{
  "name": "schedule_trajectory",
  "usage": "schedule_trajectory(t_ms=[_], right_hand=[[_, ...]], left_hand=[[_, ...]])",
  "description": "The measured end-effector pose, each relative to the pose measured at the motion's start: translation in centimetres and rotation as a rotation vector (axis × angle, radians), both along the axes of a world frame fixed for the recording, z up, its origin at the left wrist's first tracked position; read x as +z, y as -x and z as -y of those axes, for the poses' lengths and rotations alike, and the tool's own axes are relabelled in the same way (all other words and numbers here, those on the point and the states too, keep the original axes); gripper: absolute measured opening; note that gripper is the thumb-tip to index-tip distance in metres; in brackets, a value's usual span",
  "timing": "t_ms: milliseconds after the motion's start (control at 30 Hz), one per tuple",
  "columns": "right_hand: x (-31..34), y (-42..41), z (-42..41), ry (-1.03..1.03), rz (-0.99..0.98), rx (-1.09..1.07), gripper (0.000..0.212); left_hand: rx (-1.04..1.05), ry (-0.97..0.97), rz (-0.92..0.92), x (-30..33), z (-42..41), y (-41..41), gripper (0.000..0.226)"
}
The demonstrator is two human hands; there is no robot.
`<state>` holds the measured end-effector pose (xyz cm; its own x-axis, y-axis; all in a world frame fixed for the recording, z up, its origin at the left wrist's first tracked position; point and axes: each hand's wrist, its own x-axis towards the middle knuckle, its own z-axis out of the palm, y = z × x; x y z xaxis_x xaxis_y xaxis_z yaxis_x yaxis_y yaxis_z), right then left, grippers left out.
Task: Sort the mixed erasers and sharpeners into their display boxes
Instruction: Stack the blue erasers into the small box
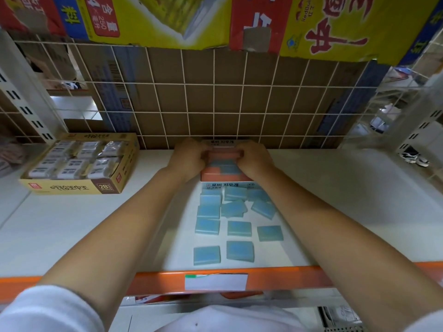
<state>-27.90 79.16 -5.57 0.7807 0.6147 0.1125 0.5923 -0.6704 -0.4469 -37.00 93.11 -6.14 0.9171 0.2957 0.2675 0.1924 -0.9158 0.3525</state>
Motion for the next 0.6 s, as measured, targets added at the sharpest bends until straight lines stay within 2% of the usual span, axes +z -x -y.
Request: schedule_trajectory(t_ms=[133,233,333,433,500,600], right_hand=[[1.6,3.1,5.0,-0.191,-0.068,0.032,0.015],[0.9,4.7,9.2,-0.159,-0.150,0.018,0.009],[-0.9,5.4,11.7,-0.138,-0.258,-0.079,0.012],[-2.3,5.8,12.1,-0.195,-0.312,-0.148,0.016],[-2.6,5.9,12.0,-0.216,-0.304,-0.164,0.020],[-2.4,6.1,11.9,-0.189,-0.292,-0.147,0.020]], left_hand=[[-0.016,0.168,0.136,0.7,2.1,4.5,0.017],[0.016,0.327,0.094,0.1,3.5,8.3,0.011],[-0.007,0.441,0.017,-0.9,4.8,11.2,0.008],[-0.015,0.501,0.002,-1.8,5.7,12.4,0.010],[-0.008,0.525,0.002,-2.0,6.0,12.5,0.002],[0.022,0.490,-0.018,-2.2,6.3,12.6,0.017]])
